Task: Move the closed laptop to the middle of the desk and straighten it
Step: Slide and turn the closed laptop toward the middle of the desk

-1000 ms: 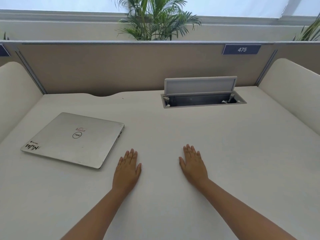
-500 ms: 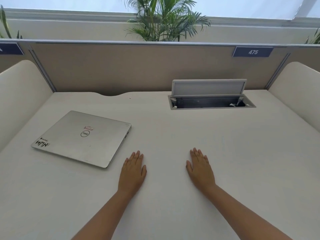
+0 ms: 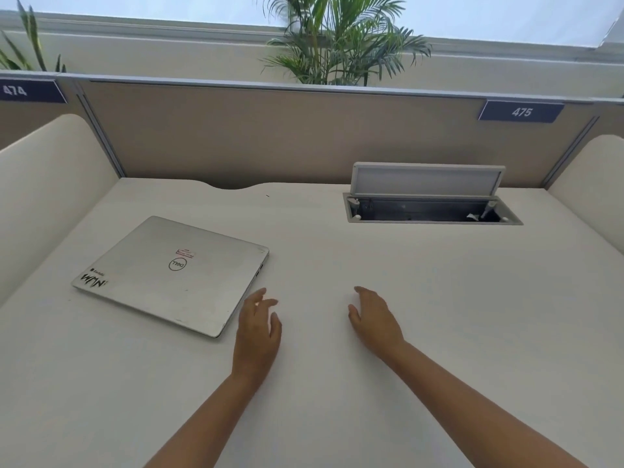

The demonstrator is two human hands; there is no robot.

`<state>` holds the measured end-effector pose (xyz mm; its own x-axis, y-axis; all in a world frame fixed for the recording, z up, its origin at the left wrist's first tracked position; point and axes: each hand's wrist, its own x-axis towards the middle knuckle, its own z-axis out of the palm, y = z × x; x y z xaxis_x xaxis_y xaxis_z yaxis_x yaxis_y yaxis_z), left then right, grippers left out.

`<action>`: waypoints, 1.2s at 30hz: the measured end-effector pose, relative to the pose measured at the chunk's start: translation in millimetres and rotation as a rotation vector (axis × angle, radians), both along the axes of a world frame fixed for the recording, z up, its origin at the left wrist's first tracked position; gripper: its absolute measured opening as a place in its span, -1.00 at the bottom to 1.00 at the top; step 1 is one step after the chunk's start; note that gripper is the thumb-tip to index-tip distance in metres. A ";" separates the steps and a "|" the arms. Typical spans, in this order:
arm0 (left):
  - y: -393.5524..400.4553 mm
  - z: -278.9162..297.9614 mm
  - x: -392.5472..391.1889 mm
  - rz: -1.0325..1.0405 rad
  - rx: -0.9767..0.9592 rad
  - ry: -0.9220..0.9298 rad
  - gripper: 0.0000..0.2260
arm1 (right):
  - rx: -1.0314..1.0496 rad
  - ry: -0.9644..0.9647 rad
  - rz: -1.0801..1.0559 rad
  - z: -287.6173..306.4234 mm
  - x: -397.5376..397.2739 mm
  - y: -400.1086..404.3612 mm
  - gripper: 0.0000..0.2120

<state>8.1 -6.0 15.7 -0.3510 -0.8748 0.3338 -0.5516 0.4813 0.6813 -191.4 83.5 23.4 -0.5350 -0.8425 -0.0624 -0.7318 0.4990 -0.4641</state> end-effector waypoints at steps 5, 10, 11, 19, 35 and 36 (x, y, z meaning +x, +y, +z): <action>-45.2 26.3 17.7 0.410 0.040 0.240 -0.74 | 0.050 -0.153 0.163 23.1 13.4 -68.0 -0.50; -94.2 30.5 53.8 0.826 0.319 0.330 -0.68 | 0.091 -0.133 0.292 33.3 31.9 -141.8 -0.47; -101.7 30.7 59.8 0.883 0.393 0.369 -0.67 | 0.089 -0.128 0.315 34.1 36.6 -156.3 -0.47; -134.3 27.5 87.3 1.036 0.687 0.666 -0.62 | 0.131 -0.084 0.429 25.5 70.8 -252.1 -0.50; -144.5 10.3 123.5 0.903 0.785 0.943 -0.69 | 0.253 -0.171 0.182 9.0 98.8 -307.3 -0.28; -144.4 11.8 123.6 0.898 0.785 0.956 -0.71 | 0.257 -0.182 0.189 8.5 95.7 -305.9 -0.28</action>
